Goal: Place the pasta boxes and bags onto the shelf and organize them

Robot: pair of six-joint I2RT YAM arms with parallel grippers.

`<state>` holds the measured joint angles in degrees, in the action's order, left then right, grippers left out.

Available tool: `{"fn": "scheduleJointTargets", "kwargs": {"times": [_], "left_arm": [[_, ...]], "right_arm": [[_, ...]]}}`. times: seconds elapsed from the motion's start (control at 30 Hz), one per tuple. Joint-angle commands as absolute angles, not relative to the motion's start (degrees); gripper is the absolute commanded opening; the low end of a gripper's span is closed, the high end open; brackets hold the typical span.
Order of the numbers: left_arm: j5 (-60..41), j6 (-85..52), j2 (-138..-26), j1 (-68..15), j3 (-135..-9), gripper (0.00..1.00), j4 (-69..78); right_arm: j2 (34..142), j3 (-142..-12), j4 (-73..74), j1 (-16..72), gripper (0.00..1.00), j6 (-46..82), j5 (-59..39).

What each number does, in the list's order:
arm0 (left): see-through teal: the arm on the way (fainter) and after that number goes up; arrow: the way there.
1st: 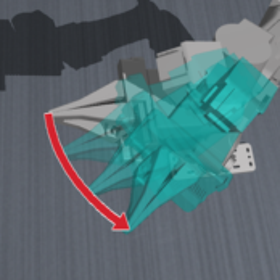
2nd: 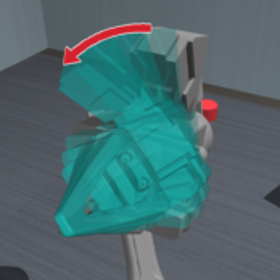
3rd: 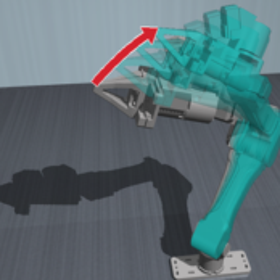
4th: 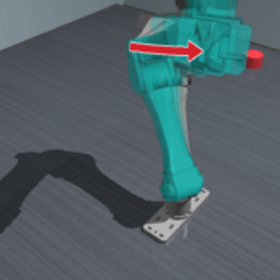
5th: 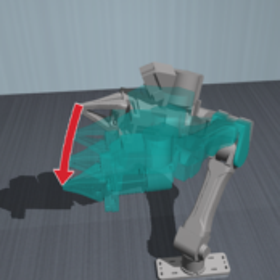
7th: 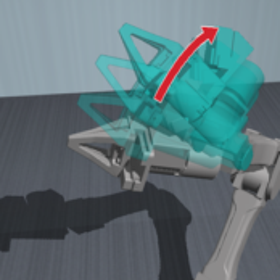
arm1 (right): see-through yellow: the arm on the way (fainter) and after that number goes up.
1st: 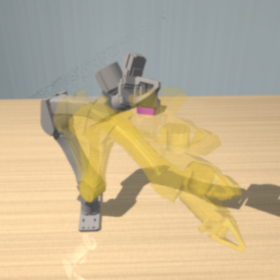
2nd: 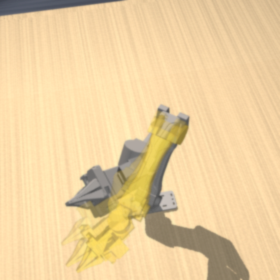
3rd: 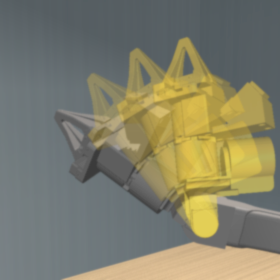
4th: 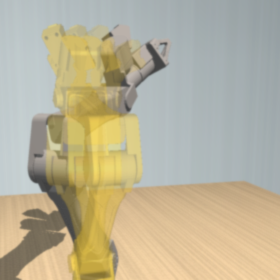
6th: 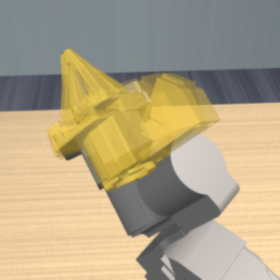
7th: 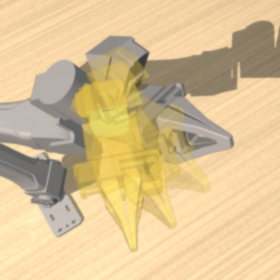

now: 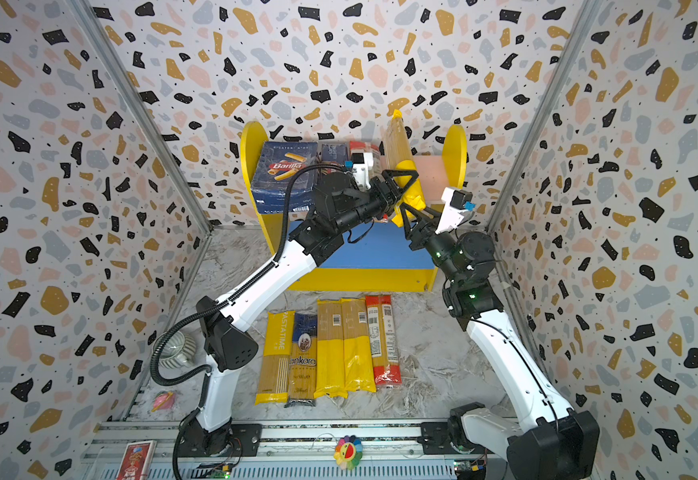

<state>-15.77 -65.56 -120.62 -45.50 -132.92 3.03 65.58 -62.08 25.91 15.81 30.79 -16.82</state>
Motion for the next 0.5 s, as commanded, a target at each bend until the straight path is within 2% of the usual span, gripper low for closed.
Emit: {"fn": "scheduleJointTargets", "kwargs": {"times": [0.0, 0.07, 0.47], "left_arm": [[-19.6, -64.4, -116.8, -46.1, -136.0, 0.8, 6.7], [-19.7, -64.3, -116.6, -45.9, -136.4, 0.88, 6.4], [-20.8, -64.6, -114.4, -44.6, -134.7, 0.91, 4.0]], "right_arm": [[66.0, -62.7, 28.0, 15.2, 0.04, 31.9, -16.4], [66.1, -62.7, 28.1, 14.8, 0.03, 32.4, -16.3], [67.0, -63.2, 27.9, 13.9, 0.0, 32.5, -15.3]]}}
